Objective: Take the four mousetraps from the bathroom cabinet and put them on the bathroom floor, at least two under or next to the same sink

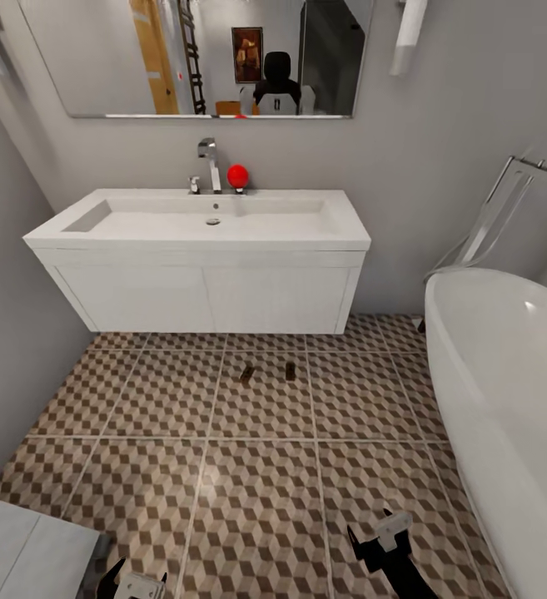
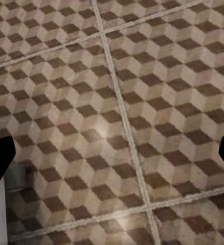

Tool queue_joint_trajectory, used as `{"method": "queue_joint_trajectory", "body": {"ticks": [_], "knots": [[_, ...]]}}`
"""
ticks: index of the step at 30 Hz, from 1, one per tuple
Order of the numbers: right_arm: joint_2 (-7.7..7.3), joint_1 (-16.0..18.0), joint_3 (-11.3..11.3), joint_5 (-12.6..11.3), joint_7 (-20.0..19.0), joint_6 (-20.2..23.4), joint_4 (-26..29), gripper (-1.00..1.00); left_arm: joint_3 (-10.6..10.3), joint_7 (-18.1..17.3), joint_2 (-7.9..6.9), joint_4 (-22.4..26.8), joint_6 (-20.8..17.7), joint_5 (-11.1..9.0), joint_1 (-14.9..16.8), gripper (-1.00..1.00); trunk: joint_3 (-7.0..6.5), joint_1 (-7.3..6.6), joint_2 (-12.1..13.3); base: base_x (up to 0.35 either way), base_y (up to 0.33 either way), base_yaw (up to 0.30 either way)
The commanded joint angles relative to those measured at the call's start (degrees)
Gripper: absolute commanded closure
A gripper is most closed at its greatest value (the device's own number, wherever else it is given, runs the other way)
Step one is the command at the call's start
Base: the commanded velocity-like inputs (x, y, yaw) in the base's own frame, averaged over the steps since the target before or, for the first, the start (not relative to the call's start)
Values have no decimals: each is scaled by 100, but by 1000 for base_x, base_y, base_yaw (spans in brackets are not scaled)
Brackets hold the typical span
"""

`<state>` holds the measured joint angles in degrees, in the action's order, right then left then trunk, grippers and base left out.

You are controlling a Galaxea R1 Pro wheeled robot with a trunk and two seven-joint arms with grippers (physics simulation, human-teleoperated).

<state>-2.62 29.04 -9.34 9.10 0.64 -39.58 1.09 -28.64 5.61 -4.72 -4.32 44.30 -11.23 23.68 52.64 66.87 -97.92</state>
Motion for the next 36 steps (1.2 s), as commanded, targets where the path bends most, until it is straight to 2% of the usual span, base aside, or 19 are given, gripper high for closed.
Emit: {"method": "queue_joint_trajectory", "body": {"ticks": [1, 16, 36], "knots": [[-2, 1, -7, 22, 7, -14, -3, -100, -51, 27, 4, -17, 26, -20, 5, -100, -23, -23, 40, 0, 0, 0], [-2, -3, -7, 22, 9, -14, -3, -100, -49, 27, 10, -17, 18, -20, 5, -100, -360, -352, 641, 0, 0, 0], [-2, -3, -7, 22, 7, -14, -3, -100, -52, 27, 23, -17, 14, -20, -13, -100, -890, -792, 1444, 0, 0, 0]]}}
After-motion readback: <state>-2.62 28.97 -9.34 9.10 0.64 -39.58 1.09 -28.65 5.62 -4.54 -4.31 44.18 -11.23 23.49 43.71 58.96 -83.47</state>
